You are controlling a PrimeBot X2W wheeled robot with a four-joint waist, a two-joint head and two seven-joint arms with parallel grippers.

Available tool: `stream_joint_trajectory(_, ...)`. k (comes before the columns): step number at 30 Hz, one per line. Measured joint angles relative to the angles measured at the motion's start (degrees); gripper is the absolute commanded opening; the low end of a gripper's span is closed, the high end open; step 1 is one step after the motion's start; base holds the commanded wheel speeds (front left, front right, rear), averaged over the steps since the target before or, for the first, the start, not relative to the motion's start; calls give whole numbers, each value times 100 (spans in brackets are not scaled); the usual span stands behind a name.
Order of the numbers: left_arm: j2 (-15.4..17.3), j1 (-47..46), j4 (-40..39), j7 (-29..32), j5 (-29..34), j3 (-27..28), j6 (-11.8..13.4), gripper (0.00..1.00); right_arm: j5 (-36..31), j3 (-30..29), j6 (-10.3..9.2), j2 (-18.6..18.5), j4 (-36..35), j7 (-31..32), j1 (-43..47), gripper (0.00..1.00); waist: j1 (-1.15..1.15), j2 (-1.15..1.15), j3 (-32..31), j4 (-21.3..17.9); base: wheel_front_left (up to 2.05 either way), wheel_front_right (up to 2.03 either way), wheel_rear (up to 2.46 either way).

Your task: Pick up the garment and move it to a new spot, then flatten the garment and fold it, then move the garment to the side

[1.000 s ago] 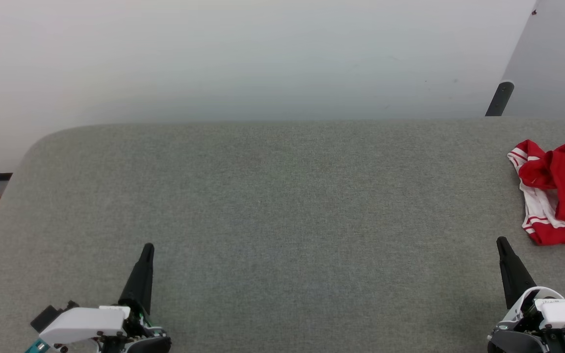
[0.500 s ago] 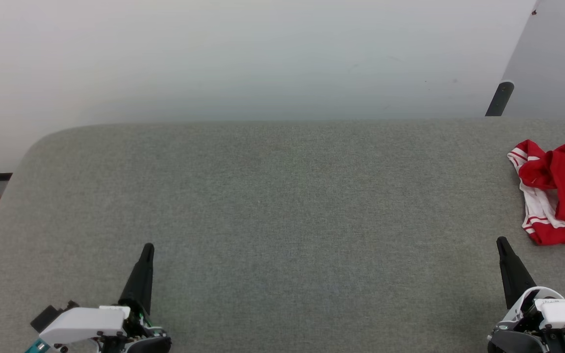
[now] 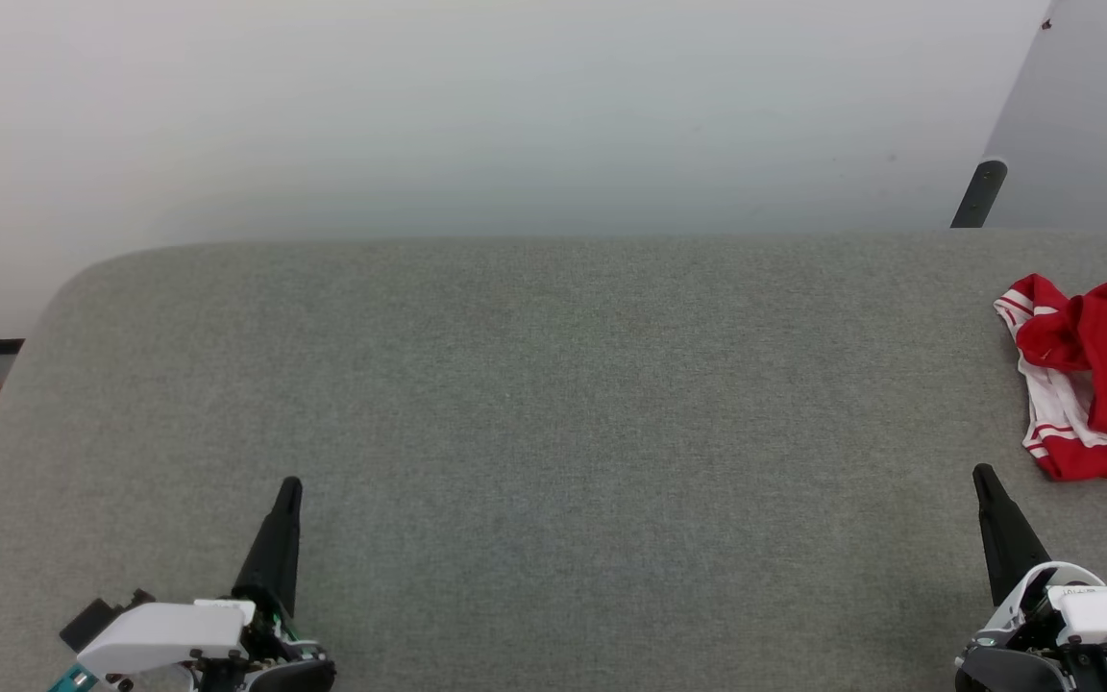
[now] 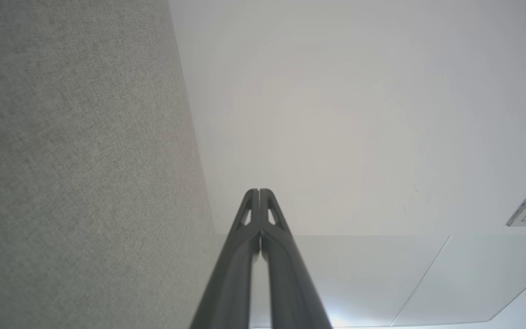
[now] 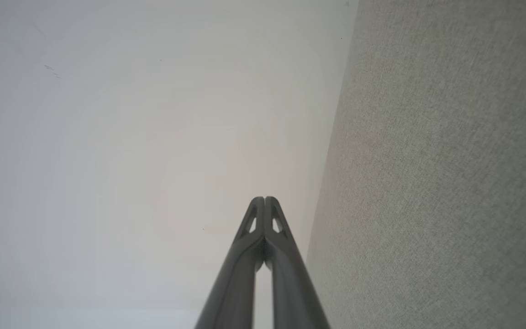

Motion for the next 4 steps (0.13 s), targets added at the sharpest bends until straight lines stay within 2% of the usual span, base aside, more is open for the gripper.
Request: stream_joint_trajectory(4, 0, 0, 0, 0, 0, 0, 0, 0, 0, 0, 0, 0, 0, 0, 0, 0, 0, 0, 0, 0, 0, 0, 0)
